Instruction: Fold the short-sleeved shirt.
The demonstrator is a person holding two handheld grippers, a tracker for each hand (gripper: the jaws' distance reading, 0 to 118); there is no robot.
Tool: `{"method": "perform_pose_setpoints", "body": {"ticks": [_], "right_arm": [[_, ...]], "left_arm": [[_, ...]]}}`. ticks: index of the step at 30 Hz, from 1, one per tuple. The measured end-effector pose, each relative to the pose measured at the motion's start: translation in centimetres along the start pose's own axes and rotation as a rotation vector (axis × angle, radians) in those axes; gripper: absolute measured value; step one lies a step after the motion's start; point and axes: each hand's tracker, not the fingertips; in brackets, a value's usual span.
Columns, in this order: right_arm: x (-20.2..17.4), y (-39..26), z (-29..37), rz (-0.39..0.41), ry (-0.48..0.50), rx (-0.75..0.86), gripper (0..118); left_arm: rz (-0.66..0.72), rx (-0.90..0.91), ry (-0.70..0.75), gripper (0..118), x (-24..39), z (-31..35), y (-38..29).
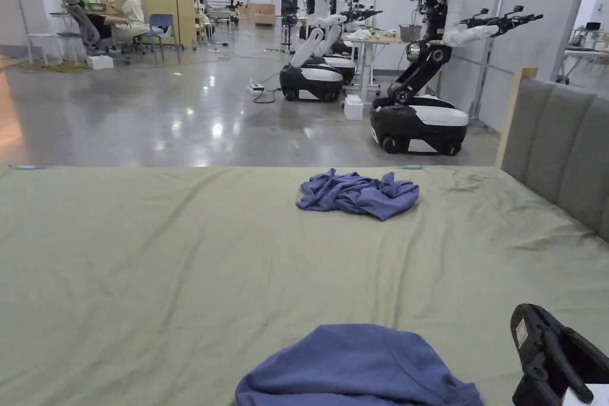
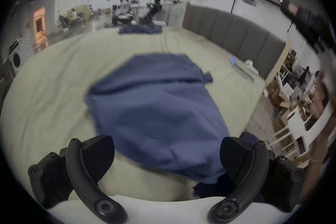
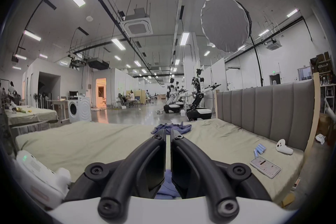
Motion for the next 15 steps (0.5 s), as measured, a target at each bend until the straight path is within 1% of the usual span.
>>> {"method": "perform_pose_setpoints", "body": {"ticks": [2, 3, 4, 5, 6, 7, 8, 9, 10, 11, 13, 15], "right_arm": [[1.0, -1.1, -0.4, 0.028, -0.016, -0.057, 6], [1.6, -1.9, -0.8, 0.032, -0.022, -0.09, 6], [2.1, -2.5, -1.3, 0.035, -0.02, -0.131, 9], [2.9, -3.3, -2.0, 0.035, -0.022, -0.182, 15], [3.6, -3.9, -3.1, 0.03, -0.015, -0.229, 18], [4.3, -4.5, -4.5, 0.026, -0.003, -0.307, 18], [5.1, -5.1, -6.5, 0.027, 0.015, -0.419, 34], [5.7, -5.9, -8.3, 0.04, 0.037, -0.508, 72], [6.2, -7.2, -10.1, 0.061, 0.045, -0.565, 103], [6.4, -8.4, -11.5, 0.091, 0.068, -0.64, 118], [6.8, -10.5, -14.4, 0.152, 0.073, -0.706, 118], [6.6, -12.9, -17.2, 0.176, 0.098, -0.836, 118]], "left_arm": [[-0.009, -0.002, 0.026, 81, 0.2, -1.7, -0.5], [0.013, -0.006, 0.05, 72, 0.1, -2.2, -0.8], [0.061, -0.002, 0.078, 71, 0.0, -2.3, -1.1], [0.094, 0.031, 0.053, 68, -0.4, -1.9, -1.1], [0.082, 0.027, 0.029, 65, -0.7, -1.6, -0.9], [0.075, 0.028, 0.039, 65, -0.9, -1.4, -0.7], [0.083, 0.044, 0.044, 49, -1.0, -1.0, -0.7], [0.107, 0.08, 0.044, 19, -1.5, -0.7, -0.7], [0.138, 0.064, 0.023, 19, -2.0, -0.6, -0.6], [0.162, 0.045, 0.002, 19, -2.2, -0.6, -0.5], [0.165, 0.061, 0.005, 19, -2.3, -0.5, -0.8], [0.153, 0.059, 0.01, 19, -1.9, -0.7, -0.9]]}}
